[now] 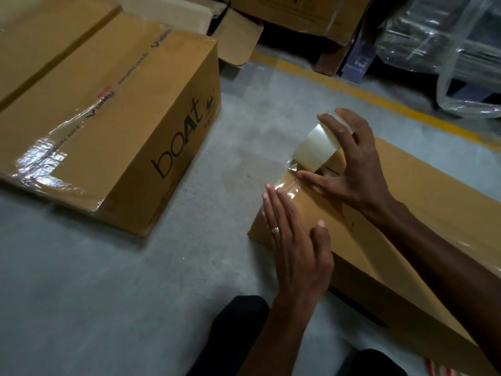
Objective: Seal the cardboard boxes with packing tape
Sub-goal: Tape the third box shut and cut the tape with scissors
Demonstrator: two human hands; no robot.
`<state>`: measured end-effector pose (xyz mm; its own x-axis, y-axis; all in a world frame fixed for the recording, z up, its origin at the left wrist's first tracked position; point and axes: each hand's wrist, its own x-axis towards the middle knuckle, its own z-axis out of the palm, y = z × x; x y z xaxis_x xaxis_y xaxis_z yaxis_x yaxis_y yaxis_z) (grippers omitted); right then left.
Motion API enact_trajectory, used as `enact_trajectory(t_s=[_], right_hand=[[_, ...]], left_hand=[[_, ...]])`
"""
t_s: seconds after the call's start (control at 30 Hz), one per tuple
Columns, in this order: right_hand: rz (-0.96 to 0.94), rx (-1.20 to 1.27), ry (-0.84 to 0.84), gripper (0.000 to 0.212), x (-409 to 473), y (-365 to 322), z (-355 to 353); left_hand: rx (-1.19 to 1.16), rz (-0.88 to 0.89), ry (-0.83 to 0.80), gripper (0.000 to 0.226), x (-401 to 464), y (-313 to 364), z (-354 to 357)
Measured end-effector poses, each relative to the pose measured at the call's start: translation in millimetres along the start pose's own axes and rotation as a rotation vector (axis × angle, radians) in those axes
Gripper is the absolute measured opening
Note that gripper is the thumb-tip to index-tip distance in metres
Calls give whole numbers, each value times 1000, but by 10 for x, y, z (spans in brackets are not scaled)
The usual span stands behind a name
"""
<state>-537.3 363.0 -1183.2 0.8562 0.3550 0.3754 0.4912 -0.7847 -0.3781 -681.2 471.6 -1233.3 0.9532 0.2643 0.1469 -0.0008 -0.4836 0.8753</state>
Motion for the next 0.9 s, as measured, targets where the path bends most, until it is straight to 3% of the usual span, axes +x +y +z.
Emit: enact_trajectory(t_s=[0.17, 0.27, 0.37, 0.43, 0.53, 0.67, 0.8, 0.9], right_hand=[[66, 80, -46, 99, -12, -26, -4], [127, 223, -44, 89, -30, -63, -64], [330, 404, 14, 98, -63, -99, -8], [506, 443, 25, 114, -92, -117, 80], [597, 454, 21, 118, -135, -147, 169], [666, 414, 16, 133, -176, -288, 77], [750, 368, 15, 132, -657, -546, -211], [745, 82, -250, 132, -1413, -614, -305]], left_hand=[[156, -4, 52, 81, 42, -103, 110], [-47, -114, 176, 66, 126, -180, 12], [-396, -301, 122, 67, 280, -266, -174], [-462, -348, 91, 63, 320, -318, -223], [-471, -370, 63, 49, 306, -352, -203], [-458, -373, 82, 42, 269, -339, -214], [-461, -394, 78, 38, 217, -322, -232], [-461, -383, 69, 36, 185, -327, -229]])
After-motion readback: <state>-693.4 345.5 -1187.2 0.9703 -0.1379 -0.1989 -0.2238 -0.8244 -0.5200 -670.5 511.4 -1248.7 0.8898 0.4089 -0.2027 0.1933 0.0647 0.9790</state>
